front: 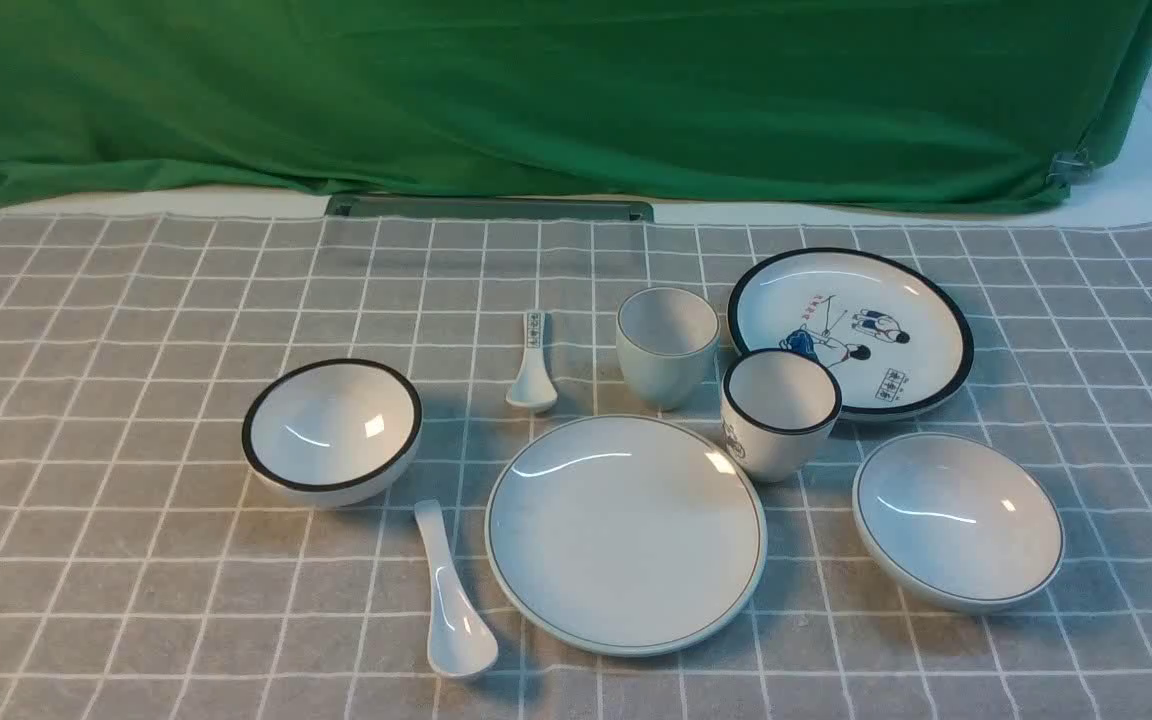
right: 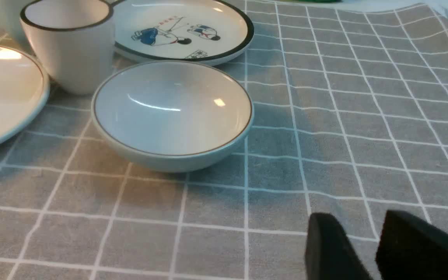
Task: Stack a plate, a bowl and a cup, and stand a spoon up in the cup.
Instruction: Use the right arm to grab a blue rice bowl
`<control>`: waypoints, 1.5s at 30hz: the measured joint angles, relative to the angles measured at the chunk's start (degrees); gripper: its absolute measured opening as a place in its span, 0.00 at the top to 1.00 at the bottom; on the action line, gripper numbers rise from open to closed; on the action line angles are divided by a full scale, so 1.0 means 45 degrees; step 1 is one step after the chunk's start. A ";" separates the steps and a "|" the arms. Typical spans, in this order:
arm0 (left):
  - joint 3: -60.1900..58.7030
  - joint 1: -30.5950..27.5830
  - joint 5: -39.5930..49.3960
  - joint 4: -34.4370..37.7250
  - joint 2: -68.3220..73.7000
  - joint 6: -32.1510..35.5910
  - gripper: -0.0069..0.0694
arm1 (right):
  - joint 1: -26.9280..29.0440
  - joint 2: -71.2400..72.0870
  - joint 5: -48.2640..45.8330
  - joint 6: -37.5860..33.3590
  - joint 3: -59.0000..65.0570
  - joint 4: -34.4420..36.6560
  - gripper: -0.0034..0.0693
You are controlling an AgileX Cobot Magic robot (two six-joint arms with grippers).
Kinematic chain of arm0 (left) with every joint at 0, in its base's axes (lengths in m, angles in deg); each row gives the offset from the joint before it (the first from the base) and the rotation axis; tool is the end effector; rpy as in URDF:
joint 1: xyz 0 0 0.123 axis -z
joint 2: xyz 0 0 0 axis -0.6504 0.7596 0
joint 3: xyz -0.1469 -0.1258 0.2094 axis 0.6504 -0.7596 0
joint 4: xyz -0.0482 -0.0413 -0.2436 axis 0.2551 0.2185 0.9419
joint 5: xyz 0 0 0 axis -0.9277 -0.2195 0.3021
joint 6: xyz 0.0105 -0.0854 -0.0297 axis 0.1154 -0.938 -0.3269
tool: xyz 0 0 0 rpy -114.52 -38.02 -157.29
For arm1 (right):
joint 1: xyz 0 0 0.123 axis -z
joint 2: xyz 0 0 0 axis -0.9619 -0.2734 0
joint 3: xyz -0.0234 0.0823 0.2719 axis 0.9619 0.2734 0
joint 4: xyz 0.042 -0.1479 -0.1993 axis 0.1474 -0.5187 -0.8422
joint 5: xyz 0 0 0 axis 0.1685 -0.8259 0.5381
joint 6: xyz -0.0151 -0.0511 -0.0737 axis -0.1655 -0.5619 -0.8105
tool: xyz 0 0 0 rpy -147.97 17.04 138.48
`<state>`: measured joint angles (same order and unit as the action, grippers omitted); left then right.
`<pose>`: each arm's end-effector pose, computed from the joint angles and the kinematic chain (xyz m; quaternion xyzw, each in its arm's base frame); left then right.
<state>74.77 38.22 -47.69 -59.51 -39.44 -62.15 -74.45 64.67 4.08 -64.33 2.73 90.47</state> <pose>0.0558 0.0006 0.1899 -0.0006 0.7591 0.0139 0.6508 0.0555 0.0019 0.1887 -0.0547 0.7618 -0.0311 0.6448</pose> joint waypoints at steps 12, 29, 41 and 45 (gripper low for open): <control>0.0000 0.0000 -0.0016 0.0000 0.0000 0.0000 0.89 | 0.0000 0.0000 0.0012 0.0000 0.0000 0.0000 0.62; 0.0000 -0.0002 -0.0588 0.0535 0.0000 -0.0197 0.89 | 0.0000 0.0000 0.0000 0.0000 0.0000 0.0000 0.62; 0.0000 -0.0002 -0.4204 0.4833 0.0000 -0.3281 0.89 | 0.0000 0.0000 0.0000 0.0000 0.0000 0.0000 0.62; 0.0113 -0.0002 -0.3686 0.4883 0.0000 -0.3743 0.89 | 0.0000 0.0000 0.0000 0.0000 0.0000 0.0000 0.62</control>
<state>75.27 38.21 -64.28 -37.53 -39.44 -78.99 -74.45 64.67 4.08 -64.33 2.73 90.47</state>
